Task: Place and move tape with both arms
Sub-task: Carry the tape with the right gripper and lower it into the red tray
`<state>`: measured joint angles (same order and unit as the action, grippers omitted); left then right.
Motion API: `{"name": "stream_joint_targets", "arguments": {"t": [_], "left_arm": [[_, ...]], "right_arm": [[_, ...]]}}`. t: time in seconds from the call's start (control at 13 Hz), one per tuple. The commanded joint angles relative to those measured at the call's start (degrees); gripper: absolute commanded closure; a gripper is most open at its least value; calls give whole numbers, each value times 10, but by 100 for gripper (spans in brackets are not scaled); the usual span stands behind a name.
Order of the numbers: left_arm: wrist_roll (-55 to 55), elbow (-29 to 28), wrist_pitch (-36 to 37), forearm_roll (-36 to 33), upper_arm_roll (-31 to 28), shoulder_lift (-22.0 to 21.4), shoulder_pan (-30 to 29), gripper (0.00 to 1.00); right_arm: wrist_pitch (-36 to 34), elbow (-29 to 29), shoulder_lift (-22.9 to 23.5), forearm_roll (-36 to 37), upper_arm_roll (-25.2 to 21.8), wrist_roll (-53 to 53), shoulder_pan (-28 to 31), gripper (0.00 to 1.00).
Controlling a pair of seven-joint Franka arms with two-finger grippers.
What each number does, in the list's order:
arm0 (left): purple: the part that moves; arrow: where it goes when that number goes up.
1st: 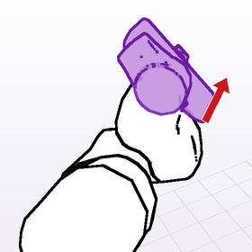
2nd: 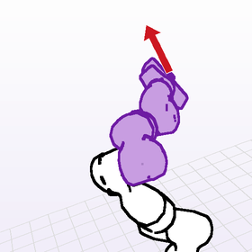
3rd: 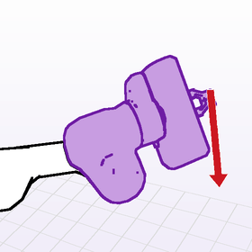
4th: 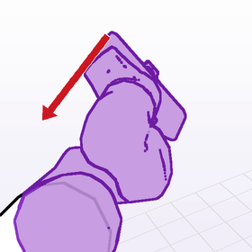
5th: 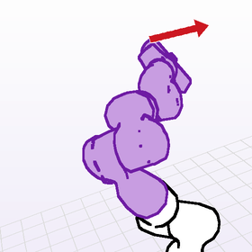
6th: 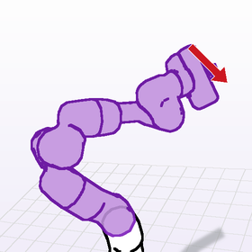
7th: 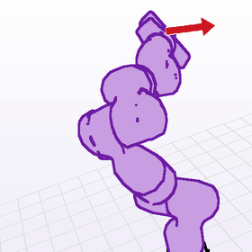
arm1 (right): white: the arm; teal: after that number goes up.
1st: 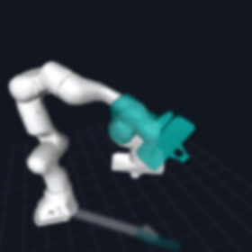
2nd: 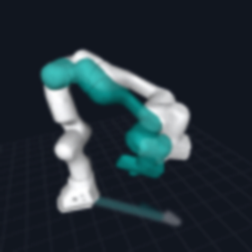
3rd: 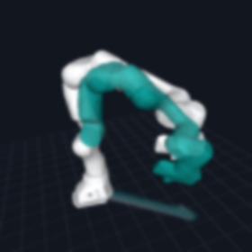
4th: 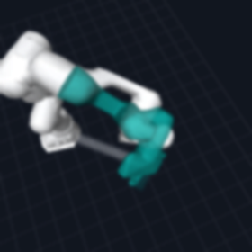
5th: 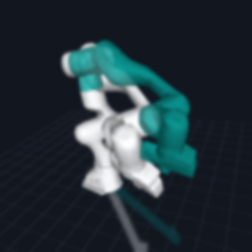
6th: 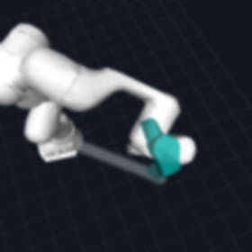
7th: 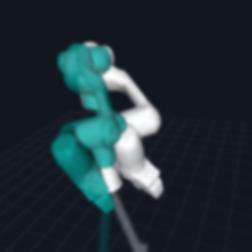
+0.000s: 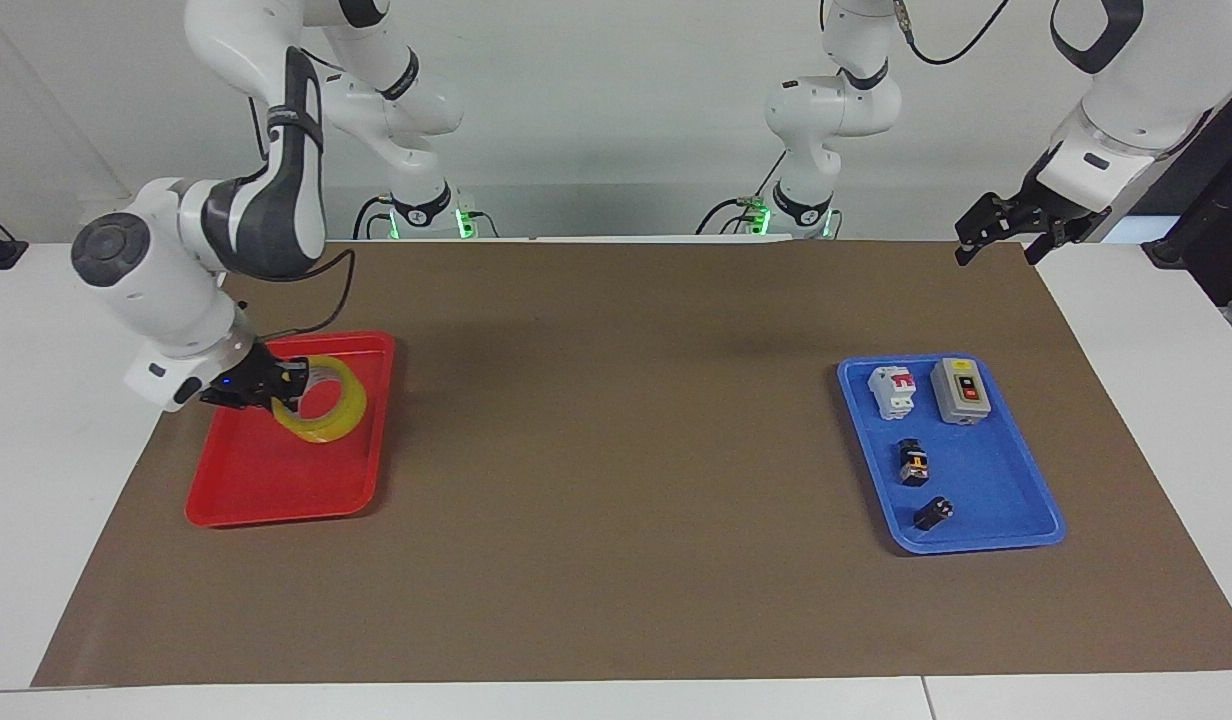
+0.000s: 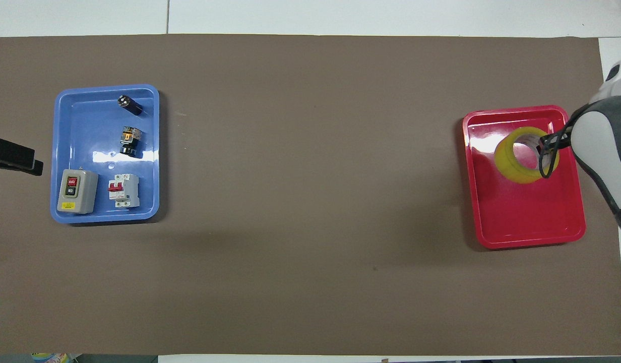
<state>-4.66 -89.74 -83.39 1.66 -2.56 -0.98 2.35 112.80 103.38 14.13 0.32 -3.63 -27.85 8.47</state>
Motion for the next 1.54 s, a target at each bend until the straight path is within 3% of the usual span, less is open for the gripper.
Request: {"name": "stream_joint_targets", "arguments": {"t": [0.0, 0.23, 0.62, 0.69, 0.77, 0.85, 1.15, 1.46], "left_arm": [[-20, -10, -5, 9, 0, -11, -2, 0], [-16, -10, -3, 10, 0, -11, -2, 0], [-16, -10, -3, 9, 0, -11, -2, 0], [-16, -10, -3, 9, 0, -11, -2, 0], [-16, -10, -3, 9, 0, -11, -2, 0], [-16, -10, -3, 9, 0, -11, -2, 0], [-16, -10, -3, 9, 0, -11, -2, 0], [-16, -10, -3, 9, 0, -11, -2, 0]], "right_arm": [[120, 125, -47, -3, 11, -58, 32, 100], [170, 155, -37, -3, 11, -56, 35, 100], [176, 155, -18, -8, 11, -33, 33, 100], [176, 155, -17, -8, 11, -32, 33, 90], [175, 155, -17, -8, 11, -32, 31, 49], [173, 151, -17, -8, 11, -29, 32, 0], [112, 96, -52, -8, 14, -1, 26, 0], [-118, -106, -46, -8, 16, 38, 9, 0]]}}
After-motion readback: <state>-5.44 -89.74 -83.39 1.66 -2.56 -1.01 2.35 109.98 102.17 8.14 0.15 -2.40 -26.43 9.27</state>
